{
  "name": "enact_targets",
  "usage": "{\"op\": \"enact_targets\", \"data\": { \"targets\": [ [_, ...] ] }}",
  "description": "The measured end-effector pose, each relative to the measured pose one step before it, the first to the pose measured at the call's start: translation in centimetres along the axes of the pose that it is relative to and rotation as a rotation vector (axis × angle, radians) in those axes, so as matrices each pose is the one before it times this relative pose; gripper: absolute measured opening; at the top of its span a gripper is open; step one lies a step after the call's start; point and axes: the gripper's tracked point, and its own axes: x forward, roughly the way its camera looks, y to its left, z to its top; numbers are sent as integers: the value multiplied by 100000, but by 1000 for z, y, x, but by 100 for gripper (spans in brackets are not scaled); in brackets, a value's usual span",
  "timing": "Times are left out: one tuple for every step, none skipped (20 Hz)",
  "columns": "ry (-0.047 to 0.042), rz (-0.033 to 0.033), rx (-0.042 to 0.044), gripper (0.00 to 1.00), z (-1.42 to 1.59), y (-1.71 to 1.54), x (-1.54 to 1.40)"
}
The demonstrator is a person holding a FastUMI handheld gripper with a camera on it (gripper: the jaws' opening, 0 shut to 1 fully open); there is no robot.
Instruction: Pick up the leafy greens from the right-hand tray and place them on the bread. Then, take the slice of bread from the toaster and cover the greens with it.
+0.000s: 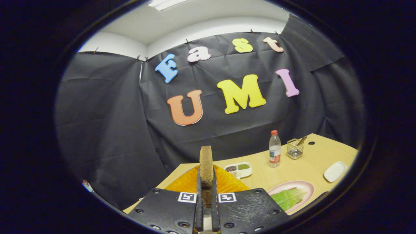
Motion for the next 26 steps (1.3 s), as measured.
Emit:
{"op": "enact_targets", "data": {
  "targets": [
    [-816, -1415, 604, 10, 477, -1069, -280],
    [-514, -1521, 654, 10, 197, -1316, -119],
    [-297, -1610, 268, 9, 33, -1252, -6],
    [0, -1397, -484, 10, -330, -1273, -48],
    [-298, -1859, 217, 10, -164, -1451, -98],
    [234, -2737, -118, 10, -243, -1707, 23],
    [394, -2309, 172, 10, -384, -1586, 159],
    [280, -2191, 677, 10, -388, -1451, 338],
    [763, -1316, 758, 10, -382, -1110, 341],
    [776, -478, 927, 10, -598, -909, 454],
    [924, -662, 120, 10, -580, -775, 407],
    [938, -270, -101, 10, -802, -676, 364],
    [1365, -553, -101, 10, -767, -634, 454],
    [1616, -423, 222, 10, -957, -517, 557],
    [1725, -1312, 192, 10, -950, -712, 593],
    [1490, -1208, -72, 10, -776, -580, 517],
    [1792, -529, 119, 10, -734, -378, 447],
    [1676, 598, 978, 10, -746, -2, 278],
    [1601, 745, 985, 10, -548, -71, 314],
    [1470, 294, 1232, 10, -540, -186, 265],
    [1174, 96, 1576, 10, -441, -196, 165],
    [1199, 0, 1366, 10, -548, -216, 330],
    [1306, -449, 1535, 10, -505, -312, 262],
    [1374, 195, 1845, 10, -559, -175, 126],
    [625, 212, 974, 10, -245, -148, 73],
    [-73, -624, 397, 10, -78, -440, -98]
  ]
}}
